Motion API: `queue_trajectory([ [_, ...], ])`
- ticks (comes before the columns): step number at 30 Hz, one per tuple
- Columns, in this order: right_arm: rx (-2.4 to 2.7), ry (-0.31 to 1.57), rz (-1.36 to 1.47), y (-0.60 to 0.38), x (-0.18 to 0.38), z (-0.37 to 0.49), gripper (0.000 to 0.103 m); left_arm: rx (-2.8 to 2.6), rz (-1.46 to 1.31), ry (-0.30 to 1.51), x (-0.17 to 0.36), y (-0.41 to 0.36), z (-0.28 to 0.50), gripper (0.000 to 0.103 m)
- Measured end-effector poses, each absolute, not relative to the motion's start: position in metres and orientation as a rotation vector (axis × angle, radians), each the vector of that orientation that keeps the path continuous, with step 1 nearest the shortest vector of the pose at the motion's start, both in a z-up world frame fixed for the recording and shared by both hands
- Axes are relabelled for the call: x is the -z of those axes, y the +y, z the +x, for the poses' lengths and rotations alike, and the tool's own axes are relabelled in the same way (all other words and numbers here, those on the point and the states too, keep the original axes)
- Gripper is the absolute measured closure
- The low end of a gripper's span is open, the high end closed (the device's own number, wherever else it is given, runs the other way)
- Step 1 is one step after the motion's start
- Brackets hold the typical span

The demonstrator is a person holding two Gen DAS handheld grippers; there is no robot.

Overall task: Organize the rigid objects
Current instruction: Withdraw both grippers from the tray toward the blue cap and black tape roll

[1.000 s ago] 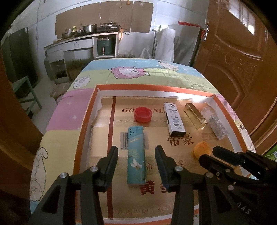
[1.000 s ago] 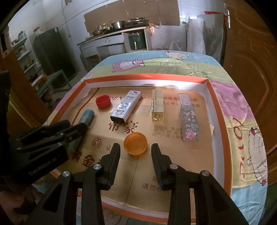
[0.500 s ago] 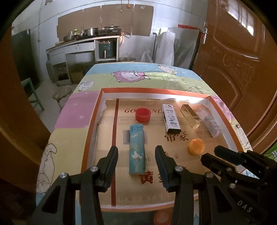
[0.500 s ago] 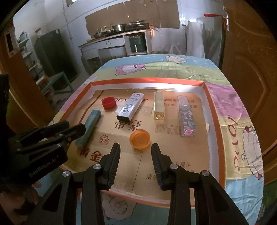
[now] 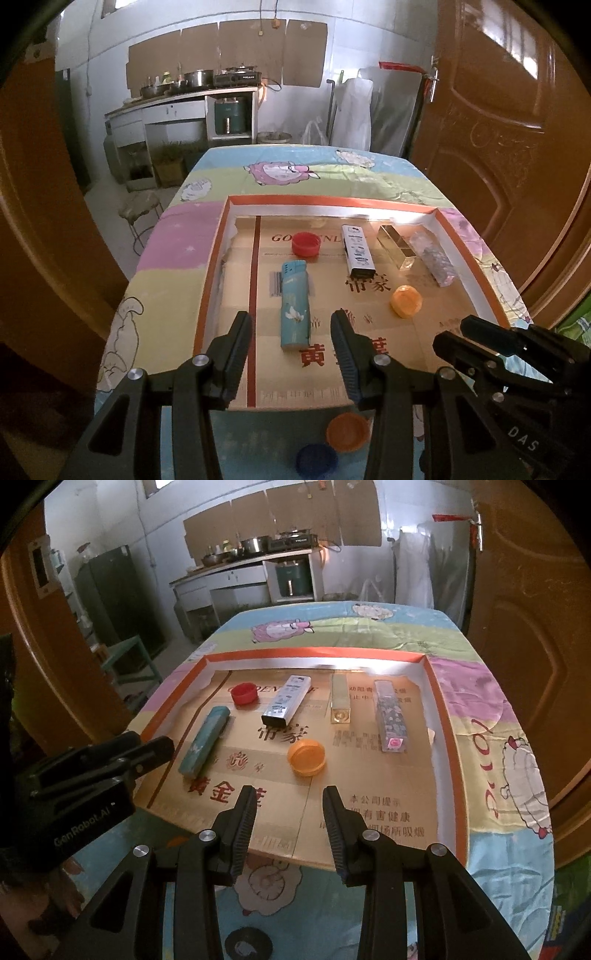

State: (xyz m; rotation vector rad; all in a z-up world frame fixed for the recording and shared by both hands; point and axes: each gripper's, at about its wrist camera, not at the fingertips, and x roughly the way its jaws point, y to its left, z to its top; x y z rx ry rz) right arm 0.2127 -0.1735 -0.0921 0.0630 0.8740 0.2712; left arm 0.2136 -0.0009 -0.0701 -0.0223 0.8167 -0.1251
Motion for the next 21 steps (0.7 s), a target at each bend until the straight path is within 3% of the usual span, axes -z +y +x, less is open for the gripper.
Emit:
queue_trajectory([
  [21,-0.268,0.851,0.051,-0.174,0.077,0.167,0.065,0.123,-0.010,0.775,0.055,0.001,0.168,0.059],
])
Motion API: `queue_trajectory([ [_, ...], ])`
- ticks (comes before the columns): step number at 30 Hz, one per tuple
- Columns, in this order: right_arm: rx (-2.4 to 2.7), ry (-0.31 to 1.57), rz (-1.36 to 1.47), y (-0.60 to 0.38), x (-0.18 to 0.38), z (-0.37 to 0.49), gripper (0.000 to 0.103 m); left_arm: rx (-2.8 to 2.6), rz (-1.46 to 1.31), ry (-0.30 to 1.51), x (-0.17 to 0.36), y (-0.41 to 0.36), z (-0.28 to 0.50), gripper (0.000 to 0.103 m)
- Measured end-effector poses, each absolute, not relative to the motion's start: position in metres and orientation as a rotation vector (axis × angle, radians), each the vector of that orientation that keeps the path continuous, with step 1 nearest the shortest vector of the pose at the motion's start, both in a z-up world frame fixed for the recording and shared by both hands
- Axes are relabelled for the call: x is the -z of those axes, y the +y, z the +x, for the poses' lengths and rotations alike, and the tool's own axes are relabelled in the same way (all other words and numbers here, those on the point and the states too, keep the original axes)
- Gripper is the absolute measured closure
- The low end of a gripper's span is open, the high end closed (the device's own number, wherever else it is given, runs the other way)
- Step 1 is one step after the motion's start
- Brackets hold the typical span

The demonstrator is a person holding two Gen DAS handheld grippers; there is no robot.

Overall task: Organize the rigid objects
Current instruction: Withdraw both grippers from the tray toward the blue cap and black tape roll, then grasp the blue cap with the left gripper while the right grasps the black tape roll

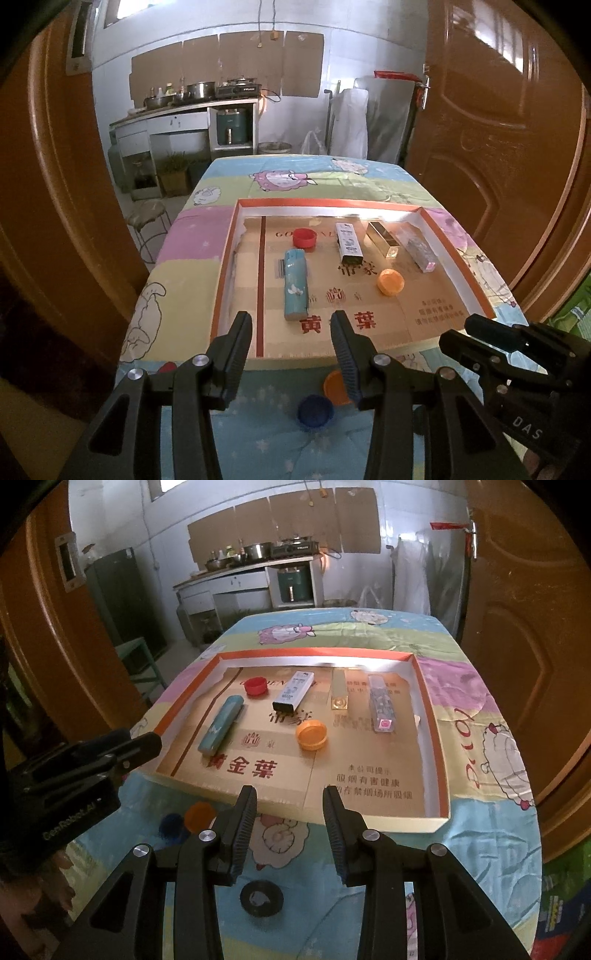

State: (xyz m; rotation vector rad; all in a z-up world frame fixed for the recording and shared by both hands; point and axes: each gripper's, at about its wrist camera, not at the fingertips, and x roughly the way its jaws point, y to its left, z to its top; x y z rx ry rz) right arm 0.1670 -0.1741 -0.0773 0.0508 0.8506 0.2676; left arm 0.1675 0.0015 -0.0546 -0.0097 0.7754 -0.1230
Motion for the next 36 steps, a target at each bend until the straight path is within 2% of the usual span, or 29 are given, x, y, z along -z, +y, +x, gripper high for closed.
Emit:
queue_trajectory([
  [25,-0.261,0.909,0.085,-0.181,0.110,0.121,0.065,0.182,-0.036,0.821,0.091,0.004,0.119,0.059],
  [36,-0.287,0.926,0.075,-0.173,0.121,0.110,0.065,0.214,-0.032,0.881,0.117,-0.004,0.125,0.059],
])
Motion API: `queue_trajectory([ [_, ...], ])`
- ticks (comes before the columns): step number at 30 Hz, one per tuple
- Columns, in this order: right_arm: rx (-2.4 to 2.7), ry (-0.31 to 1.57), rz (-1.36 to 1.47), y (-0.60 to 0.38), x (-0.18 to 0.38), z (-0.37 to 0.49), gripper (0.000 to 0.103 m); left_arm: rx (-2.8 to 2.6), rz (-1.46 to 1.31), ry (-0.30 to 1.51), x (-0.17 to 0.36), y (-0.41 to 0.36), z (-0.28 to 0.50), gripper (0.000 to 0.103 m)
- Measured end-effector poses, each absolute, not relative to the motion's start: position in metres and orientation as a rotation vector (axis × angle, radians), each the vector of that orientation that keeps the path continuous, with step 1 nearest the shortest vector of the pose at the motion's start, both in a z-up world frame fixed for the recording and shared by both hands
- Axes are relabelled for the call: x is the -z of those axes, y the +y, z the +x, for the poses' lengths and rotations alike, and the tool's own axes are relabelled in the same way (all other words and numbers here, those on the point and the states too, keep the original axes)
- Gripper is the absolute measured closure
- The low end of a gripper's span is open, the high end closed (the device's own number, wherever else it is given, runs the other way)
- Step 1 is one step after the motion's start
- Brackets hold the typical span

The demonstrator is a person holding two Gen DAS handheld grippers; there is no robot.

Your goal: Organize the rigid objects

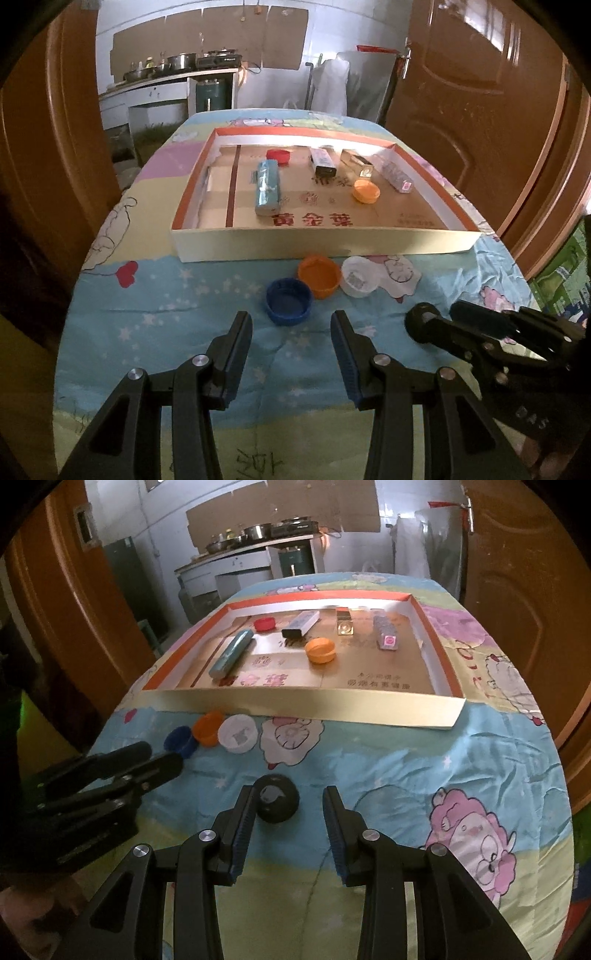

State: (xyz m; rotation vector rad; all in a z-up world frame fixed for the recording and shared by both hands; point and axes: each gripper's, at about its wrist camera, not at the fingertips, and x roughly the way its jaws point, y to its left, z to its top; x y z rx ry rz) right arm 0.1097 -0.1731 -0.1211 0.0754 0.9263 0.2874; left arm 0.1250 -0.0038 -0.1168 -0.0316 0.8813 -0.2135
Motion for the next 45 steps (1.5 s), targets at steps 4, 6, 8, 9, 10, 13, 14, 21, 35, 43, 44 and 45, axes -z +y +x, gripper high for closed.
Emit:
queue_trajectory([
  [4,-0.299,0.932,0.067,-0.168,0.122,0.108,0.065,0.208,-0.042,0.898,0.124,-0.003,0.133,0.059],
  [6,-0.305,0.935,0.062,-0.165,0.123,0.109,0.065,0.205,-0.037,0.895,0.124,-0.004,0.135,0.059],
  [8,-0.309,0.939,0.058,-0.163,0.125,0.109,0.065,0.203,-0.031,0.898,0.125,-0.005,0.139,0.059],
  [9,-0.309,0.940,0.056,-0.162,0.125,0.110,0.065,0.205,-0.030,0.898,0.125,-0.005,0.139,0.059],
  [10,-0.309,0.941,0.054,-0.161,0.126,0.110,0.065,0.208,-0.030,0.896,0.125,-0.005,0.140,0.059],
  [13,-0.312,0.942,0.051,-0.159,0.127,0.112,0.065,0.206,-0.051,0.887,0.125,-0.001,0.140,0.070],
  [14,-0.313,0.942,0.048,-0.159,0.127,0.113,0.065,0.204,-0.062,0.887,0.125,0.002,0.140,0.072],
  [21,-0.302,0.934,0.001,-0.151,0.129,0.115,0.072,0.220,-0.094,0.883,0.124,0.009,0.137,0.072],
  [35,-0.306,0.919,-0.018,-0.148,0.125,0.111,0.072,0.217,-0.086,0.882,0.123,0.009,0.131,0.072],
  [43,-0.304,0.900,-0.018,-0.149,0.117,0.110,0.072,0.221,-0.087,0.868,0.116,0.008,0.129,0.072],
  [44,-0.303,0.898,-0.017,-0.149,0.116,0.110,0.072,0.221,-0.086,0.865,0.114,0.007,0.129,0.072],
  [45,-0.303,0.896,-0.017,-0.149,0.115,0.110,0.072,0.222,-0.086,0.862,0.112,0.007,0.128,0.072],
])
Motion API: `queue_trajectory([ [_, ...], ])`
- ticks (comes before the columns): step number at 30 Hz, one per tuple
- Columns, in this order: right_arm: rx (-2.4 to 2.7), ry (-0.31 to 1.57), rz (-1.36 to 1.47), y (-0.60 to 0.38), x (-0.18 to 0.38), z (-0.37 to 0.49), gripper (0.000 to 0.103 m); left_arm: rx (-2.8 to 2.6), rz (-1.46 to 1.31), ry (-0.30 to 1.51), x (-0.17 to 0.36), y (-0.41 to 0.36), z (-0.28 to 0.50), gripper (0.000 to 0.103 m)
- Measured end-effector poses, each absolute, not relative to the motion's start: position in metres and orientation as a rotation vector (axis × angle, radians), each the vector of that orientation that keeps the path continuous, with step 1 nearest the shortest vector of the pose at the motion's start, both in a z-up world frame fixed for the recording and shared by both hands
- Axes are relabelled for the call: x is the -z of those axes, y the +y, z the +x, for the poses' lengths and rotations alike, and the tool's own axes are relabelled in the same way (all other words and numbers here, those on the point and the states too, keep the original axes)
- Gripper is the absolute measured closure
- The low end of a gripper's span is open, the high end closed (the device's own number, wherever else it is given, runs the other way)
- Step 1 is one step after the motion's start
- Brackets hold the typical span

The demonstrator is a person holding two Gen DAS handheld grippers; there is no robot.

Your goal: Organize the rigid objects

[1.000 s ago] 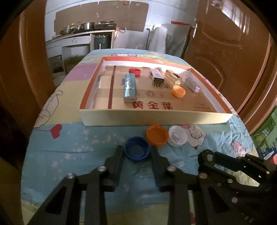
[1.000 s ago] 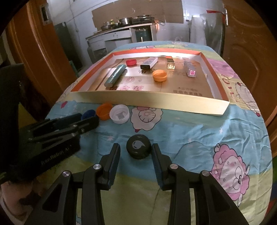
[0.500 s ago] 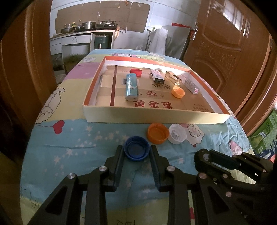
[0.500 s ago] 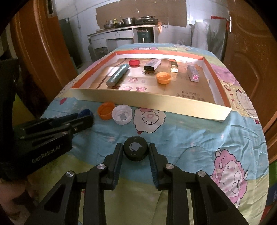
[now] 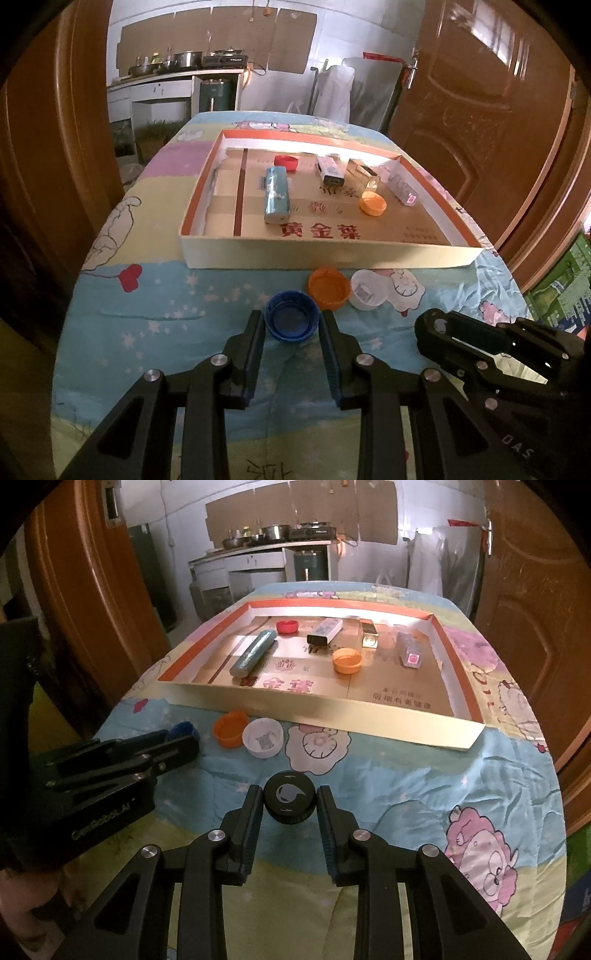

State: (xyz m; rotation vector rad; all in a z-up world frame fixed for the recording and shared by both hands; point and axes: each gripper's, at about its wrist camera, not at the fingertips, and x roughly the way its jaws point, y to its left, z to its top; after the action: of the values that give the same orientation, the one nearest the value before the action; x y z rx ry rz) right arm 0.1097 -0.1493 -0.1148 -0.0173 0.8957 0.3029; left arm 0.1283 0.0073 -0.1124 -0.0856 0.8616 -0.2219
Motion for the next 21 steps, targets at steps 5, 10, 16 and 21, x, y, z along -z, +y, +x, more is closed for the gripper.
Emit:
queue_trajectory([
  [5,-0.304,0.886,-0.016,-0.149,0.110,0.110,0.072,0.226,-0.083,0.846,0.103,0.006,0.128,0.072],
  [10,-0.302,0.878,-0.016,-0.150,0.106,0.110,0.072,0.230,-0.079,0.830,0.094,0.005,0.128,0.072],
  [16,-0.294,0.860,-0.011,-0.155,0.098,0.112,0.072,0.238,-0.074,0.810,0.083,0.000,0.131,0.072],
  [21,-0.283,0.843,-0.008,-0.161,0.090,0.116,0.072,0.249,-0.070,0.794,0.076,-0.005,0.133,0.072],
])
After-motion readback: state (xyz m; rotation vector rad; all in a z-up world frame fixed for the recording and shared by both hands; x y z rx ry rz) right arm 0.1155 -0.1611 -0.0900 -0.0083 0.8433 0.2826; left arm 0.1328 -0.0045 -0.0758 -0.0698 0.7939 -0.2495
